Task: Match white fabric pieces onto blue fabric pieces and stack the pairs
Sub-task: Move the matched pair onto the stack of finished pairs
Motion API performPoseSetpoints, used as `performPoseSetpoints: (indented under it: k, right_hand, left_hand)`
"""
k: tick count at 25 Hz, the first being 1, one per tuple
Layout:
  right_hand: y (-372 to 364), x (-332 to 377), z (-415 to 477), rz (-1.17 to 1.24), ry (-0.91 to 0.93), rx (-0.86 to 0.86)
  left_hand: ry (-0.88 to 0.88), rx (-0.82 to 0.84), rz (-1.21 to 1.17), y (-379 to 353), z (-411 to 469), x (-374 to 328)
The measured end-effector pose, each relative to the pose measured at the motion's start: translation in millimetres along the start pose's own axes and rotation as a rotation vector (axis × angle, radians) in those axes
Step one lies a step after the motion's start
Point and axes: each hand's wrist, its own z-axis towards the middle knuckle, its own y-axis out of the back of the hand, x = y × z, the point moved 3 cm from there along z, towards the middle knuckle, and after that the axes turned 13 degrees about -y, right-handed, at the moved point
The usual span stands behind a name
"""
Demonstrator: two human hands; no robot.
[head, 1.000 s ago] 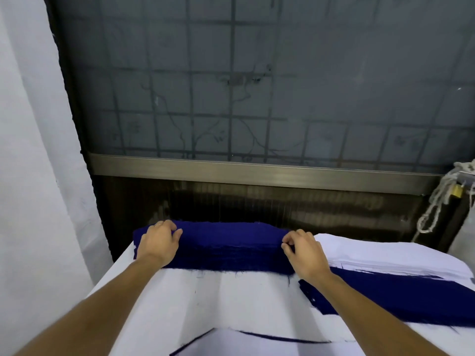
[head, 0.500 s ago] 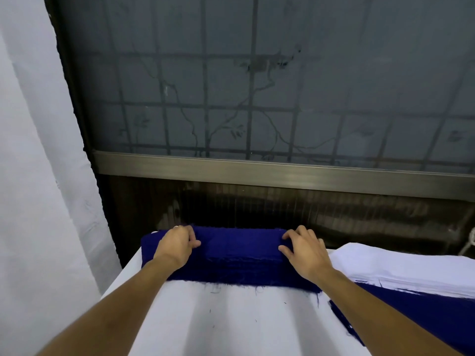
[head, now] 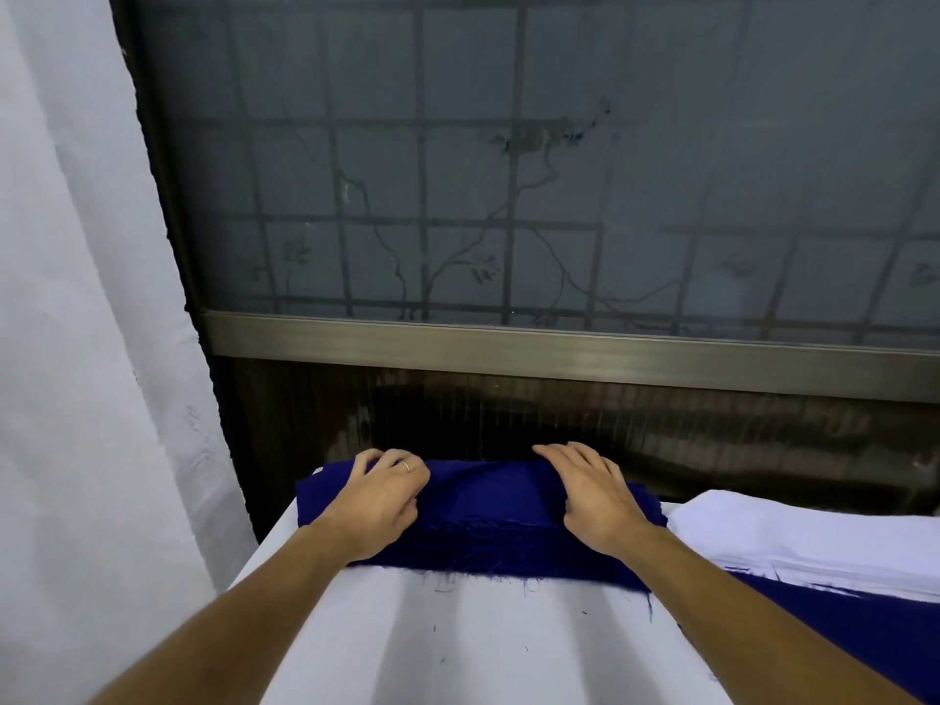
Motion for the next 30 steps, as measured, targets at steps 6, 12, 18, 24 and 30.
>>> performPoseSetpoints:
  k: [6, 12, 18, 24, 30]
  right_hand:
    - [3, 29, 1, 0.022, 0.104, -0.080]
    - [11, 61, -5, 0.072, 0.169, -0.047]
    - [41, 49, -28, 0.099, 0.064, -0.057]
    - [70, -14, -81, 0.178, -0.112, 0.050]
    - [86, -79, -161, 0.369, -0.330, 0.181]
  left_hand:
    - [0.017, -0.095, -0.153, 26, 3, -25]
    - [-0.093, -0.170, -0.106, 66, 1, -52]
    - [0.043, -0.112, -0.147, 102, -27, -40]
    - [0.218, -0.049, -0.345, 111, -64, -29]
    - [0.309, -0.026, -0.533, 80, -89, -59]
